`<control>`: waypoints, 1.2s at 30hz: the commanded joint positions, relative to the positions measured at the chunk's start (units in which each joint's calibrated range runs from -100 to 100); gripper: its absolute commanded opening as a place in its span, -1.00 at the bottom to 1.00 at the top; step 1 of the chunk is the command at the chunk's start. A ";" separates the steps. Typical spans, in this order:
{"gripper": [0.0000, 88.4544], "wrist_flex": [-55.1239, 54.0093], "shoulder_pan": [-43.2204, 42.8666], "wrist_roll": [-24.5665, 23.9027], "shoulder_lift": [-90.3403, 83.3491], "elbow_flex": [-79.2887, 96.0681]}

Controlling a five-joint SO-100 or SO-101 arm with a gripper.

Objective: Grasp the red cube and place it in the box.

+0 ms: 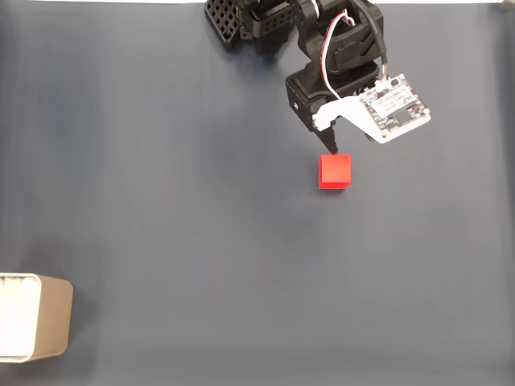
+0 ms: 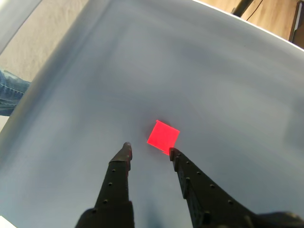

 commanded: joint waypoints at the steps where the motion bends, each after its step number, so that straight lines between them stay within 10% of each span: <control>1: -0.59 -0.89 -0.10 -1.07 0.14 0.31; 36: -0.23 -10.56 4.37 -0.93 11.14 1.40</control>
